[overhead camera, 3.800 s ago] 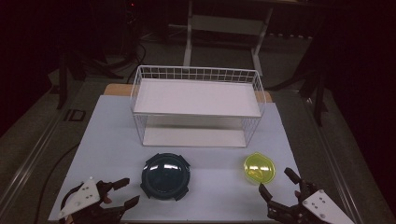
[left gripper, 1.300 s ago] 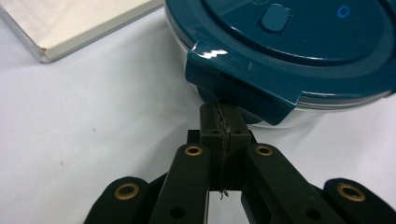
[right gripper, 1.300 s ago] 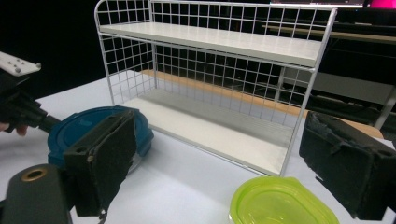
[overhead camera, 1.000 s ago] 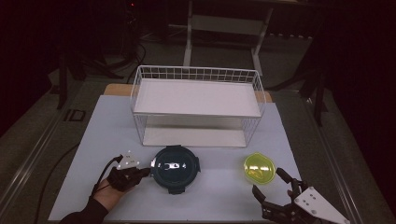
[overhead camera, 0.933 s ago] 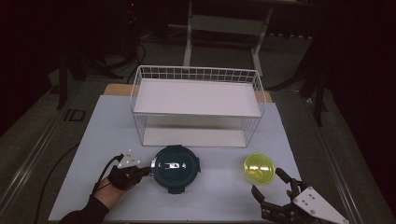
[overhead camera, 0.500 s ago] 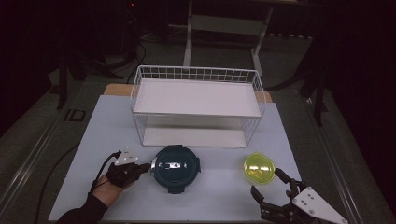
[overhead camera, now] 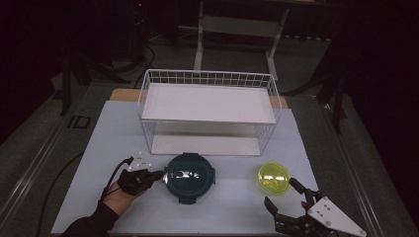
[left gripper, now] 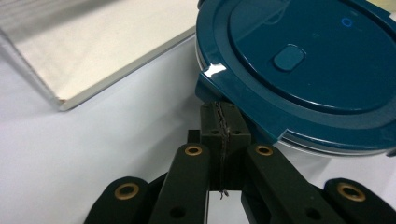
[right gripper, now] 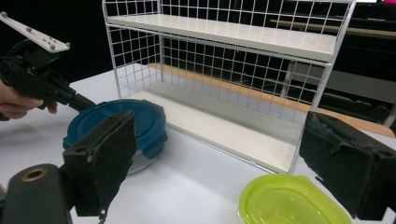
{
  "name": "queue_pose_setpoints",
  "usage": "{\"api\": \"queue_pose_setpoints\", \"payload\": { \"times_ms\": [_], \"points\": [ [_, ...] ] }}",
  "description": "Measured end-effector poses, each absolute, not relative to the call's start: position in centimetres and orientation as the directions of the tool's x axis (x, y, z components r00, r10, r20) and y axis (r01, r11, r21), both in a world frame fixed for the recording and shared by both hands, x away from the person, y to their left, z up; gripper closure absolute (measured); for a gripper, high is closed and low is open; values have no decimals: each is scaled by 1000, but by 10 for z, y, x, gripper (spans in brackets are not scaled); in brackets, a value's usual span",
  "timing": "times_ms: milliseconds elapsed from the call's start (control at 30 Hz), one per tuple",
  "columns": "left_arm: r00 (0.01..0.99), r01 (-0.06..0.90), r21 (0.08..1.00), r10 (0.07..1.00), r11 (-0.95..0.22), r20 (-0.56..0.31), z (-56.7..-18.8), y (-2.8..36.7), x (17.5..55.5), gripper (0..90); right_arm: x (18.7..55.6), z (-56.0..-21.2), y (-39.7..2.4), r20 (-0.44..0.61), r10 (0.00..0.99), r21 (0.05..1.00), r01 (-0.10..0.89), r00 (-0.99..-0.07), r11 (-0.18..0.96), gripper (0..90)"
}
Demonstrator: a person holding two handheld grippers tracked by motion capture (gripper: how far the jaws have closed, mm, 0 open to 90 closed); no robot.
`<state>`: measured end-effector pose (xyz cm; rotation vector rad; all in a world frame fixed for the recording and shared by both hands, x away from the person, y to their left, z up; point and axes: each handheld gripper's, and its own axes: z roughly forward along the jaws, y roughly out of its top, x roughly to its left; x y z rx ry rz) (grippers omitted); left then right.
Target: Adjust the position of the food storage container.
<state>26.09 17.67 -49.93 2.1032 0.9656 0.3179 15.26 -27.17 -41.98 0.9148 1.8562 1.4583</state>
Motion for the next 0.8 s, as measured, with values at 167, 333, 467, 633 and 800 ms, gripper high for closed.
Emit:
{"api": "queue_pose_setpoints", "payload": {
  "times_ms": [167, 333, 467, 633, 800],
  "points": [
    [688, 528, 744, 720, -410, -91, -499, 170, 261, 889, 153, -420, -271, -38, 809, 975, 156, -587, 159, 106],
    [699, 522, 743, 709, -419, -91, -499, 164, 261, 889, 153, -419, -272, -48, 816, 977, 142, -576, 157, 105],
    [703, 512, 746, 707, -426, -79, -499, 161, 261, 889, 153, -421, -271, -53, 821, 975, 147, -568, 164, 103],
    [707, 513, 750, 701, -418, -92, -500, 162, 262, 887, 153, -421, -270, -63, 823, 975, 141, -564, 172, 98],
    [724, 479, 784, 683, -395, -98, -492, 169, 254, 831, 151, -421, -271, -85, 835, 976, 125, -544, 181, 98]
  ]
}}
